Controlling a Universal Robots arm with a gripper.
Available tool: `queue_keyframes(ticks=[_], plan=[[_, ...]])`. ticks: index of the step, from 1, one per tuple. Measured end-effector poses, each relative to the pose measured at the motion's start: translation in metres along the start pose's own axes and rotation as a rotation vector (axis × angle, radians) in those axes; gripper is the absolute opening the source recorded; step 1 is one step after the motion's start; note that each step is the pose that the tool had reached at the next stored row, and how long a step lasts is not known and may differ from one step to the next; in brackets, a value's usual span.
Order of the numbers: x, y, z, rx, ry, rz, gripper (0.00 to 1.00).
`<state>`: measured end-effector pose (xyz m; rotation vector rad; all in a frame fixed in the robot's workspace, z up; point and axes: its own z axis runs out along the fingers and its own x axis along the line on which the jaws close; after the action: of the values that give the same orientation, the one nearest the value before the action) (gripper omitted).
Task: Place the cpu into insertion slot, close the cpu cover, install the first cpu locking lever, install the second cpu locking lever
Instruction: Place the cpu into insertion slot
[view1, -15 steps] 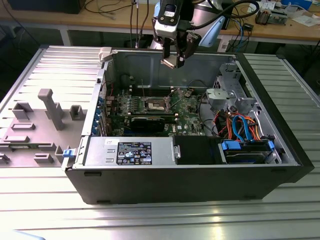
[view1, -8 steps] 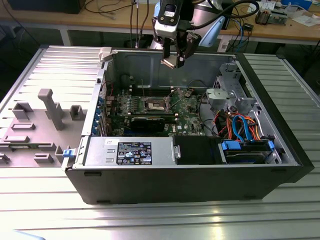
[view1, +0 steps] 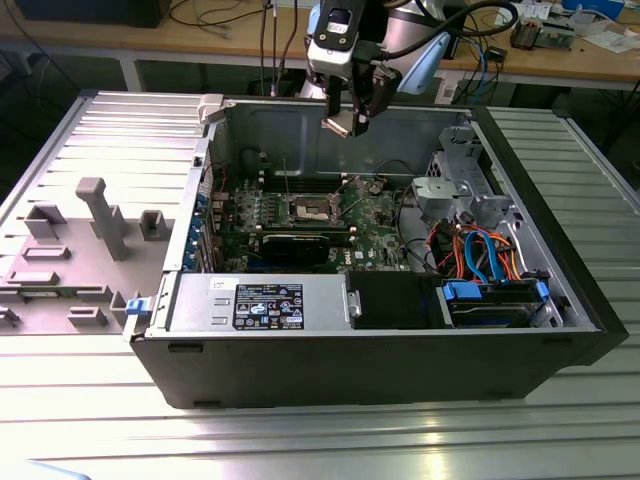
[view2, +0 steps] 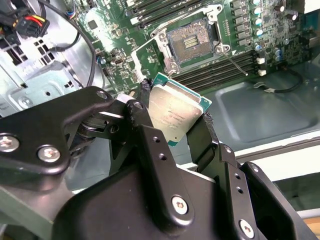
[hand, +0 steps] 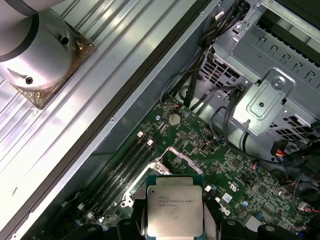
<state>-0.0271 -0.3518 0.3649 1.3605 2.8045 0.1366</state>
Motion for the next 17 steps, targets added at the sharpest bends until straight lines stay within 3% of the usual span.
queue_keyframes(ticks=[1,4,17], plan=[[0.0,-0.0001,0.0005,-0.0005,-0.0024,0.027,0.54],[0.0004,-0.0006,0.0008,-0.0007,-0.0052,0.058,0.54],[0.0014,-0.0019,0.0009,-0.001,-0.0057,0.064,0.54]])
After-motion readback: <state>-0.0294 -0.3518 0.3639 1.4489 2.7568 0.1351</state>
